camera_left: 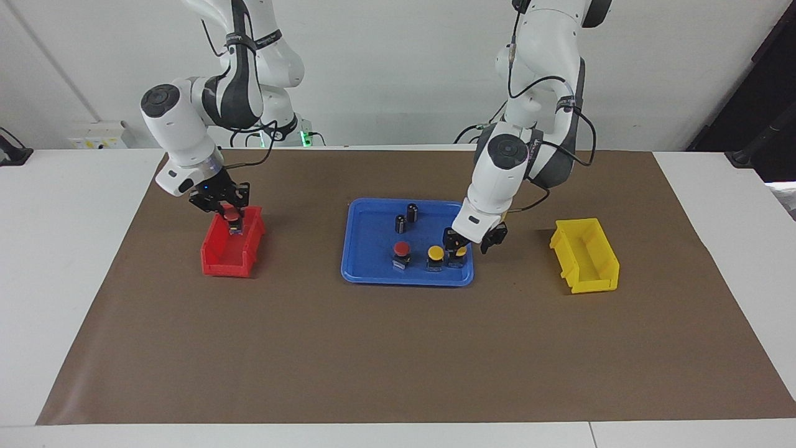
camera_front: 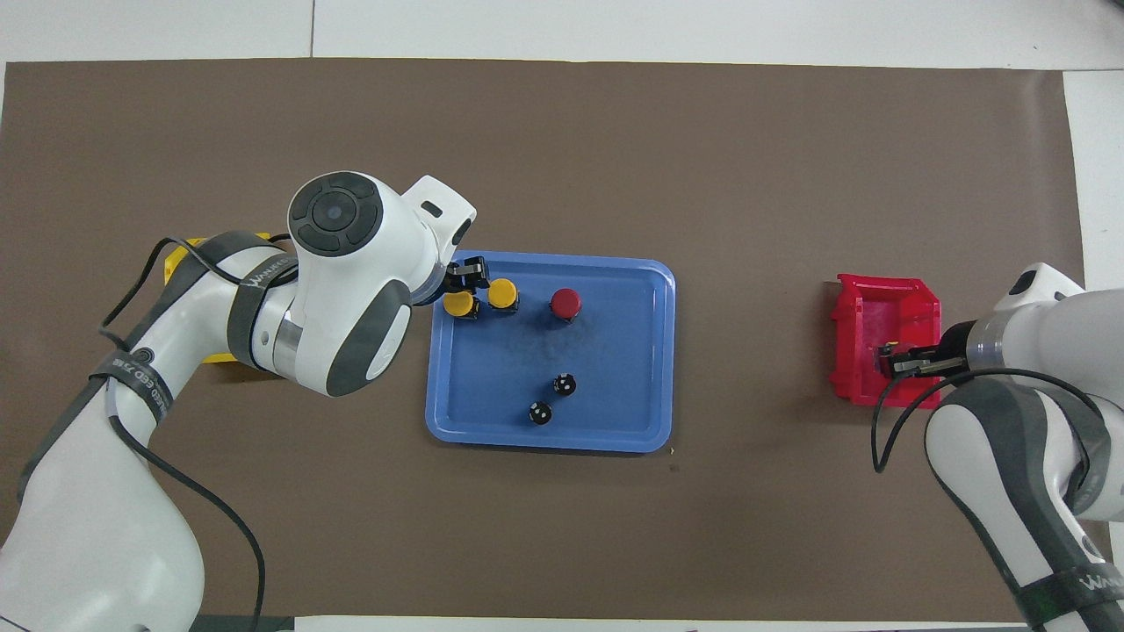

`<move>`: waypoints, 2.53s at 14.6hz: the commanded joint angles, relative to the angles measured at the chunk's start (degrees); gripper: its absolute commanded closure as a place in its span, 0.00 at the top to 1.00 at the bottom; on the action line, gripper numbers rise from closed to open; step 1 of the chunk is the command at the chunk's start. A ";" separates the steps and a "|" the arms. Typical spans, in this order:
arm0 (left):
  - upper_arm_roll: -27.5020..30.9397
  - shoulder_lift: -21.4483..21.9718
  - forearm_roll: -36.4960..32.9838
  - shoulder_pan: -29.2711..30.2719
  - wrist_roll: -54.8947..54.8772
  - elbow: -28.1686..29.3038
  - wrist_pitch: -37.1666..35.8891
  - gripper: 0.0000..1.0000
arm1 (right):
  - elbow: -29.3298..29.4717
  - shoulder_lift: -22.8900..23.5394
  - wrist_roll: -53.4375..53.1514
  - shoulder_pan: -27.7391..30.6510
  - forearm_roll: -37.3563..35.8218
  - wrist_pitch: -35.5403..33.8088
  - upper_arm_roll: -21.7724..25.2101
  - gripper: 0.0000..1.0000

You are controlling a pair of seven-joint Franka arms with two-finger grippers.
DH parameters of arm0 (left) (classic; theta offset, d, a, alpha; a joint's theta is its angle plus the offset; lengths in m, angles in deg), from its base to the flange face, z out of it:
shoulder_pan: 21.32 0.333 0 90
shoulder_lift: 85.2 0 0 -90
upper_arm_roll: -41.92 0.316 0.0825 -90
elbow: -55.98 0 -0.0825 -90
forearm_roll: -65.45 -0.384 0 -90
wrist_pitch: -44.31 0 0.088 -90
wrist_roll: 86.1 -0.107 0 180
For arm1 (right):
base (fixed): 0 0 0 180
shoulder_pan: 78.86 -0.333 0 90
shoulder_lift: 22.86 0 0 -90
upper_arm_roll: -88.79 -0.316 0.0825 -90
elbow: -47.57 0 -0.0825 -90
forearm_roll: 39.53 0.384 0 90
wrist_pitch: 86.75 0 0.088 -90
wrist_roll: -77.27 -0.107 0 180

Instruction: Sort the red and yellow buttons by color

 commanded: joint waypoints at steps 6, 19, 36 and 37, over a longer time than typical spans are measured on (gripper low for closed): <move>0.52 1.81 0.42 -1.25 2.00 2.83 2.24 0.61 | -4.20 0.76 1.68 0.05 1.41 6.65 -0.24 0.23; 0.60 2.95 2.71 -1.61 3.33 -1.72 -5.71 0.02 | 14.84 5.59 3.89 0.31 0.54 -12.73 -0.24 0.64; 2.36 12.45 -0.36 25.81 -29.88 -1.57 -13.76 0.01 | 40.88 30.11 -58.51 -36.68 -11.24 -6.27 -1.65 0.76; 2.36 12.36 -0.36 27.12 -31.29 -0.52 -12.01 0.01 | 40.71 30.90 -59.39 -37.82 -11.33 -5.39 -1.65 0.76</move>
